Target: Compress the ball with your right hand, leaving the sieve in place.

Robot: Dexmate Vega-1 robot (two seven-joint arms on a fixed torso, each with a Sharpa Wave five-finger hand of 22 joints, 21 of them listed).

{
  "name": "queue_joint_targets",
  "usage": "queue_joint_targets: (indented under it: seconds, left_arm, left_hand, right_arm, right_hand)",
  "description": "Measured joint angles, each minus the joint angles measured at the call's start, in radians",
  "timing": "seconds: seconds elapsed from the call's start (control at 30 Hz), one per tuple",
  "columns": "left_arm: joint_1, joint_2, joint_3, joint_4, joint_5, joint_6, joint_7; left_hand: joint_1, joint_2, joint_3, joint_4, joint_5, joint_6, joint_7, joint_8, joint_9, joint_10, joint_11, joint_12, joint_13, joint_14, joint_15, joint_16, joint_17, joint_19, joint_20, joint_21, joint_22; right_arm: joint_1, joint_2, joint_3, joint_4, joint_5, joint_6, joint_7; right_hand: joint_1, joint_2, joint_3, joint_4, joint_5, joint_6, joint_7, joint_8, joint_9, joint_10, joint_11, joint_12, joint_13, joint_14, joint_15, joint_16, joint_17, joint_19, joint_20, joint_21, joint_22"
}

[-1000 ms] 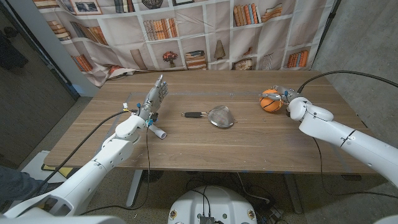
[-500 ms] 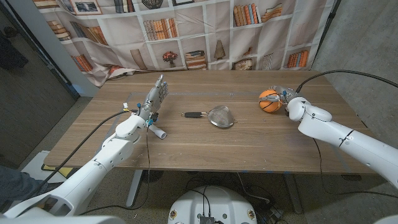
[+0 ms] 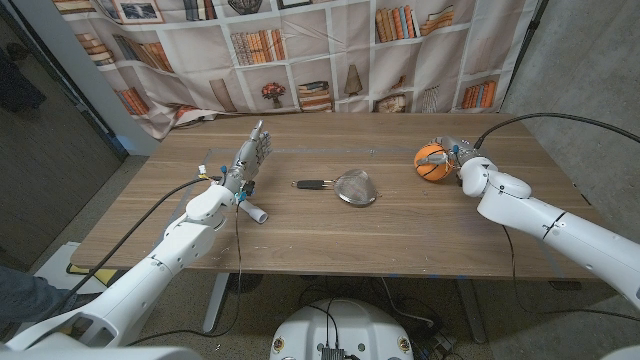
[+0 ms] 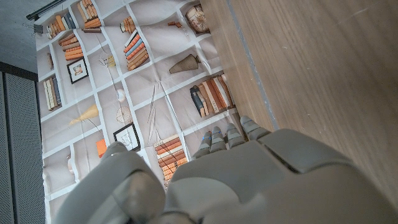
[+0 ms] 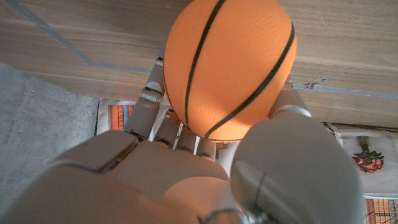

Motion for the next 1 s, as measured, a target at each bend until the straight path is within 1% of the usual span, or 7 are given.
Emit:
queue_joint_targets:
  seconds: [0.3, 0.63, 0.67, 0.73, 0.8, 0.87, 1.0]
  left_arm:
    - [-0.003, 0.000, 0.001, 0.000, -0.001, 0.003, -0.001]
    - [-0.007, -0.002, 0.001, 0.003, -0.001, 0.003, -0.002]
    - [-0.007, -0.002, 0.001, 0.004, -0.001, 0.003, -0.002]
    - [-0.008, -0.003, 0.001, 0.005, -0.001, 0.003, -0.003]
    - [-0.008, -0.003, 0.001, 0.006, -0.001, 0.003, -0.003]
    - [-0.009, -0.004, 0.001, 0.007, -0.001, 0.003, -0.004]
    - [-0.010, -0.005, 0.002, 0.011, -0.001, -0.001, -0.005]
  left_hand:
    - [0.007, 0.007, 0.000, 0.000, 0.000, 0.013, -0.002, 0.002, 0.000, 0.009, -0.002, 0.000, 0.000, 0.000, 0.000, 0.000, 0.000, 0.000, 0.000, 0.000, 0.000]
    - [0.008, 0.008, 0.000, 0.000, 0.000, 0.012, -0.002, 0.002, 0.000, 0.011, 0.000, 0.000, 0.000, 0.000, 0.000, 0.000, 0.000, 0.000, 0.000, 0.000, 0.000]
    - [0.008, 0.008, 0.000, 0.000, 0.000, 0.012, -0.002, 0.002, 0.000, 0.011, 0.000, 0.000, 0.000, 0.000, 0.000, 0.000, 0.000, 0.000, 0.000, 0.000, 0.000]
    - [0.008, 0.008, 0.000, 0.000, 0.000, 0.012, -0.002, 0.002, 0.000, 0.011, 0.000, 0.000, 0.000, 0.000, 0.000, 0.000, 0.000, 0.000, 0.000, 0.000, 0.000]
    - [0.008, 0.008, 0.000, 0.000, 0.000, 0.016, -0.006, 0.002, 0.000, 0.011, 0.000, 0.000, 0.000, 0.000, 0.000, 0.000, 0.000, 0.000, 0.000, 0.000, 0.000]
    - [0.008, 0.008, 0.000, 0.000, 0.000, 0.018, -0.007, 0.002, 0.000, 0.011, 0.000, 0.000, 0.000, 0.000, 0.000, 0.000, 0.000, 0.000, 0.000, 0.000, 0.000]
    - [0.008, 0.008, 0.000, 0.000, 0.000, 0.018, -0.007, 0.002, 0.000, 0.011, 0.000, 0.000, 0.000, 0.000, 0.000, 0.000, 0.000, 0.000, 0.000, 0.000, 0.000]
  right_arm:
    - [-0.032, 0.008, 0.040, -0.044, -0.009, -0.017, -0.046]
    - [-0.097, 0.013, 0.113, -0.114, 0.018, -0.007, -0.154]
    - [-0.100, 0.013, 0.117, -0.119, 0.019, -0.004, -0.163]
    - [-0.113, 0.013, 0.131, -0.134, 0.019, 0.001, -0.179]
    - [-0.122, 0.013, 0.139, -0.145, 0.019, 0.005, -0.192]
    - [-0.128, 0.013, 0.145, -0.153, 0.019, 0.010, -0.205]
    - [-0.142, 0.015, 0.159, -0.168, 0.012, 0.023, -0.238]
  right_hand:
    - [0.007, -0.007, 0.000, 0.000, -0.004, 0.000, 0.000, 0.000, 0.000, 0.003, 0.003, 0.000, 0.005, -0.012, -0.013, -0.019, 0.003, -0.001, -0.001, -0.032, 0.000]
    - [0.022, -0.022, 0.011, 0.003, -0.007, 0.041, -0.002, 0.000, 0.000, 0.044, -0.016, -0.001, 0.005, 0.021, -0.001, -0.011, 0.006, -0.001, -0.001, -0.021, 0.004]
    - [0.026, -0.026, 0.013, 0.001, -0.007, 0.045, -0.006, 0.002, 0.000, 0.044, -0.016, -0.001, 0.005, 0.031, -0.002, -0.011, 0.007, -0.001, -0.001, -0.017, 0.004]
    - [0.033, -0.033, 0.024, 0.001, -0.007, 0.059, -0.005, 0.007, 0.000, 0.054, -0.026, 0.000, 0.005, 0.048, 0.001, -0.006, 0.009, 0.019, -0.021, -0.010, 0.004]
    - [0.044, -0.044, 0.024, 0.001, -0.008, 0.079, -0.011, 0.012, 0.004, 0.078, -0.033, 0.011, 0.005, 0.078, 0.005, 0.003, 0.012, 0.020, -0.022, 0.006, 0.008]
    - [0.054, -0.054, 0.025, 0.000, -0.008, 0.105, -0.015, 0.025, 0.009, 0.101, -0.040, 0.021, 0.010, 0.109, 0.007, 0.007, 0.017, 0.021, -0.022, 0.019, 0.013]
    - [0.068, -0.068, 0.025, 0.000, -0.011, 0.159, -0.025, 0.050, 0.020, 0.150, -0.057, 0.044, 0.021, 0.156, 0.010, 0.015, 0.032, 0.054, -0.035, 0.047, 0.023]
